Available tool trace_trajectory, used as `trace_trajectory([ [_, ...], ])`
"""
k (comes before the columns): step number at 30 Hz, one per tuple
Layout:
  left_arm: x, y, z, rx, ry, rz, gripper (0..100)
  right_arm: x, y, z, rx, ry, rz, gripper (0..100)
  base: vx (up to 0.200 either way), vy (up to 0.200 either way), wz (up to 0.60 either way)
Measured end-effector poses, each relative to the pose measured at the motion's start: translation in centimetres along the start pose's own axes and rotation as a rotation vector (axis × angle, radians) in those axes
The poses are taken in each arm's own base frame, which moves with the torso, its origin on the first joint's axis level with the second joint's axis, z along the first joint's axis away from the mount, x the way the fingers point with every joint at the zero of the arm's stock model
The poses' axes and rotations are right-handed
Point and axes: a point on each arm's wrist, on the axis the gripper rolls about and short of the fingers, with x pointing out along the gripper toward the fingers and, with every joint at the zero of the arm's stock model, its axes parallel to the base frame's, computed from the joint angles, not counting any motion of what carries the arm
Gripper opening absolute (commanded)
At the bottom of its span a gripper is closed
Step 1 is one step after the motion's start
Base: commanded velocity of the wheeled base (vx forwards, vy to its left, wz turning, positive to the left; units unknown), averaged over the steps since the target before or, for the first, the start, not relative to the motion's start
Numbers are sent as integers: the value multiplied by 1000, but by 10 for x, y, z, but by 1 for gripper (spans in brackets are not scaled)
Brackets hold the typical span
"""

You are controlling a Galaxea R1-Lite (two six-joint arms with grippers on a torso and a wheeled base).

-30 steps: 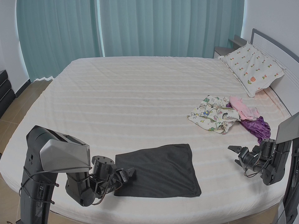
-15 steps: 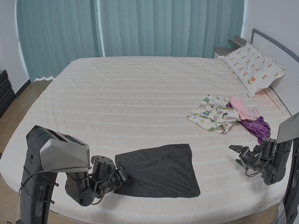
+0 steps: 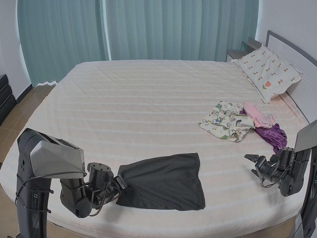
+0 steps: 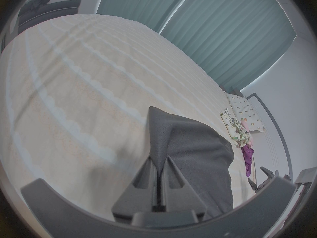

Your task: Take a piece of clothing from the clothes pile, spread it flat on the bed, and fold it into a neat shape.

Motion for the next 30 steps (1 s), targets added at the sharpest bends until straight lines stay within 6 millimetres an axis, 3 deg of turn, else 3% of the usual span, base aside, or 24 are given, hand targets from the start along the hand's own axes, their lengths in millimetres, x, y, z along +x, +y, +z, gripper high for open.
trace_trajectory([
  [30, -2, 13, 15, -69, -33, 35, 0, 1, -1, -1, -1, 3, -3, 100, 0, 200, 0],
])
